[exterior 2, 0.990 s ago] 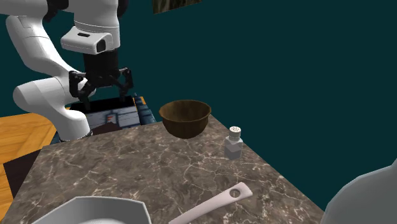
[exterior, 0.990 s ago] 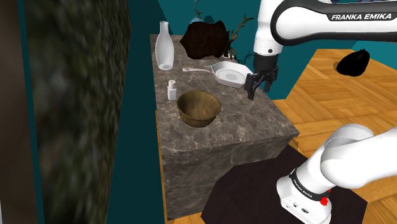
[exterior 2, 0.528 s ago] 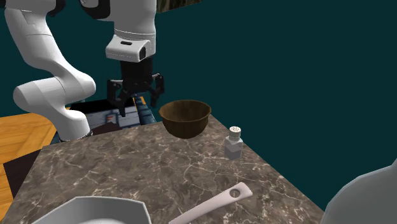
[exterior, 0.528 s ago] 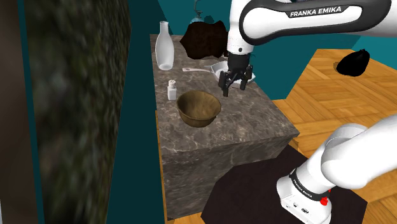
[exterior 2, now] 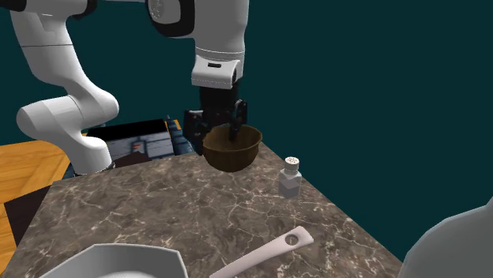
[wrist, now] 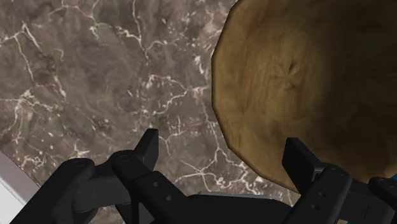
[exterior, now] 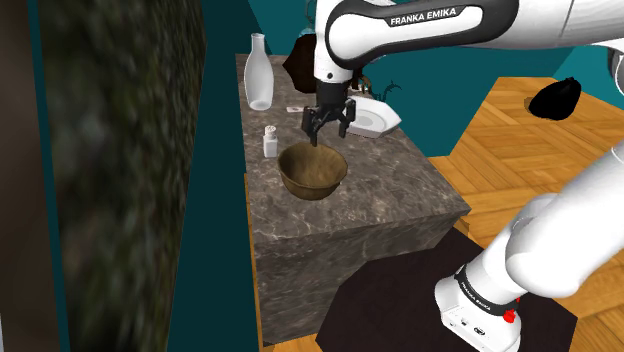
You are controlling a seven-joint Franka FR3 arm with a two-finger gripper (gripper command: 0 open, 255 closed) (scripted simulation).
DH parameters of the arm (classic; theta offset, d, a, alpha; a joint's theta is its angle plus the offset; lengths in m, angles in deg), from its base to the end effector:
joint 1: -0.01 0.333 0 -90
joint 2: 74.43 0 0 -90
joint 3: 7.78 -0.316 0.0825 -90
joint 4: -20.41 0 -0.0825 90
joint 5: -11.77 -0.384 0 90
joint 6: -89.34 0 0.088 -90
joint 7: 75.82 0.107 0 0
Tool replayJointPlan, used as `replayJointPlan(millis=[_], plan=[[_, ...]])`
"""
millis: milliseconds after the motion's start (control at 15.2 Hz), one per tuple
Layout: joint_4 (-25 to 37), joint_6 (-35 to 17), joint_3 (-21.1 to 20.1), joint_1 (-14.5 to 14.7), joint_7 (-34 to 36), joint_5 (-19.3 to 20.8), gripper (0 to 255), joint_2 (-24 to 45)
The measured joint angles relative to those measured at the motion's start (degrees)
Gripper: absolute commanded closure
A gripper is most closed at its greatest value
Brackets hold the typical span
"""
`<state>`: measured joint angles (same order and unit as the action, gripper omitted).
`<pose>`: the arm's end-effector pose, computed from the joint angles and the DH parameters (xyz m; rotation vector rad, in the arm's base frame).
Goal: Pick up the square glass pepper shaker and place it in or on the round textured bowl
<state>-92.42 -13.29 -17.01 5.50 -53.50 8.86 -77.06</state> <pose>0.5113 0.1398 0.4794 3.1226 -0.2310 -0.2178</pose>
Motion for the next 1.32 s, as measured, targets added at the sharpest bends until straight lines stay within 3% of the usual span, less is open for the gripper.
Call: replayJointPlan(millis=[396, 792, 1320], plan=[[13.28, -0.08, -1.36, 1.61, 4.04, 1.05, 0, 11.55], [30.58, 2.13, -1.79, 3.85, 7.31, 2.9, 0, 24.96], [27.63, -2.68, -1.84, 4.33, 7.91, 3.13, 0, 26.59]])
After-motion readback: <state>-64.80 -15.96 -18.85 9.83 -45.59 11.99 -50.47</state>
